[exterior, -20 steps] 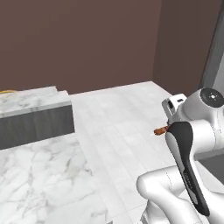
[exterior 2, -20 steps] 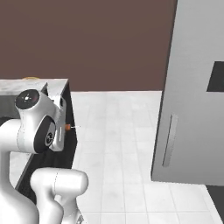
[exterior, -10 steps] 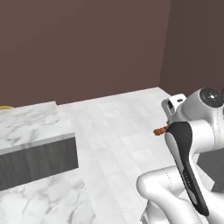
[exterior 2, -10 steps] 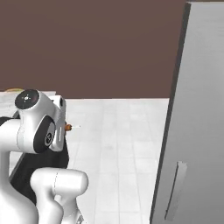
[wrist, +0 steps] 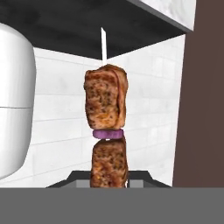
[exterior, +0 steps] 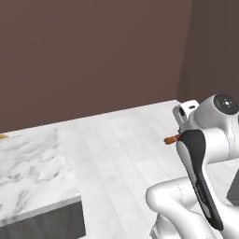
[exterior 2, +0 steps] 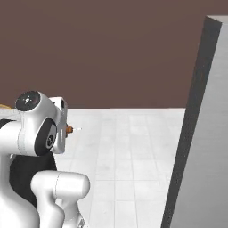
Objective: Place the cold items (lime and tomato) from the fridge in one tupperware on the dining counter. Place the warm items (hot dog and kebab skewer) in the stove area in another tupperware.
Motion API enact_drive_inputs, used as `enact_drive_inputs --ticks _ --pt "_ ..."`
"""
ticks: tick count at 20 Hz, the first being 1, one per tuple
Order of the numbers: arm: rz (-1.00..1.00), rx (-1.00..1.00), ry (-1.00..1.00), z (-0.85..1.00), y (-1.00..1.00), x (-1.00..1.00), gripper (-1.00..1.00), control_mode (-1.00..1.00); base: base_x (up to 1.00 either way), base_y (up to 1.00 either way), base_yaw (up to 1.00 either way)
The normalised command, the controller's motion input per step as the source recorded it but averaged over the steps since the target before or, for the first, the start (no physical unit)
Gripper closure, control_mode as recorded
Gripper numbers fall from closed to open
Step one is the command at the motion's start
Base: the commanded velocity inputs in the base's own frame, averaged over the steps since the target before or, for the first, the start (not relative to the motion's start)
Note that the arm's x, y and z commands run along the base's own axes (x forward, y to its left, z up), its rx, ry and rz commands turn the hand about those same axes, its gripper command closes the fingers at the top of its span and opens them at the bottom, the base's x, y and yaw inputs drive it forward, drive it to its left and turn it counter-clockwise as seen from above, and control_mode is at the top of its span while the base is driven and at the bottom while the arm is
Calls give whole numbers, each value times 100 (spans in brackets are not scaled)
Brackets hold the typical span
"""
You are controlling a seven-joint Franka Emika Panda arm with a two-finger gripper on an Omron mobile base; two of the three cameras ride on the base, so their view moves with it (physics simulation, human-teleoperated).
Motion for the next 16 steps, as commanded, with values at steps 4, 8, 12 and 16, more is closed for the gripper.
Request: enact_drive_inputs --ticks 4,8,12,16 --pt "0 0 0 0 0 0 100 100 84 -12 6" --pt "0 0 0 0 0 0 100 100 90 -5 11" --pt "0 0 0 0 0 0 100 100 94 -3 17" --pt "0 0 0 0 0 0 100 100 96 -3 17"
